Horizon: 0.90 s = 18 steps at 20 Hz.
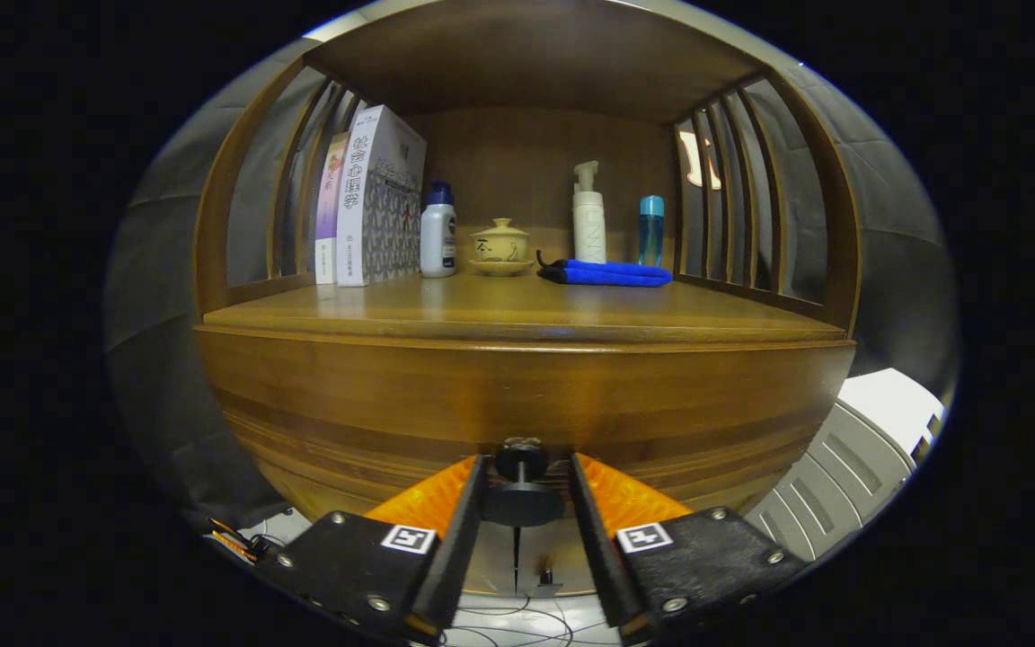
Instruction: Pull open the drawer, take out the items inside it, and place them on the countertop above the cabinet.
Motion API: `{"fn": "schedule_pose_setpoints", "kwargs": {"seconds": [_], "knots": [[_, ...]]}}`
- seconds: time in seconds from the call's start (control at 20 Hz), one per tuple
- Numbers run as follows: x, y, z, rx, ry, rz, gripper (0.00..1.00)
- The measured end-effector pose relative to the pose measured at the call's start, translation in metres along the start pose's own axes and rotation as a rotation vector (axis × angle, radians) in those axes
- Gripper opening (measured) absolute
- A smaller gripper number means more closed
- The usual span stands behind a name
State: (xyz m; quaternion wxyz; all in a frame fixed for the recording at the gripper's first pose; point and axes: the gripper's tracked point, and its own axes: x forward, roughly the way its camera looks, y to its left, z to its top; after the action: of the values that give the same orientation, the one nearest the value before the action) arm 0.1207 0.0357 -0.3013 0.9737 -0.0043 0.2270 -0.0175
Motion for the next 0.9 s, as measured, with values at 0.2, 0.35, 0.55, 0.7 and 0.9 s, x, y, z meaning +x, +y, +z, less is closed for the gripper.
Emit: {"fn": "schedule_pose_setpoints", "kwargs": {"seconds": [0.2,0.35,0.55,0.7,0.9], "knots": [[0.000,0.000,0.000,-0.022,-0.020,-0.029,0.45],[0.000,-0.001,-0.003,-0.036,-0.013,-0.028,0.37],[-0.011,-0.001,-0.007,-0.007,0.010,-0.031,0.33],[-0.033,-0.002,-0.013,-0.002,0.015,-0.038,0.32],[-0.071,-0.001,-0.023,0.016,0.030,-0.041,0.32]]}}
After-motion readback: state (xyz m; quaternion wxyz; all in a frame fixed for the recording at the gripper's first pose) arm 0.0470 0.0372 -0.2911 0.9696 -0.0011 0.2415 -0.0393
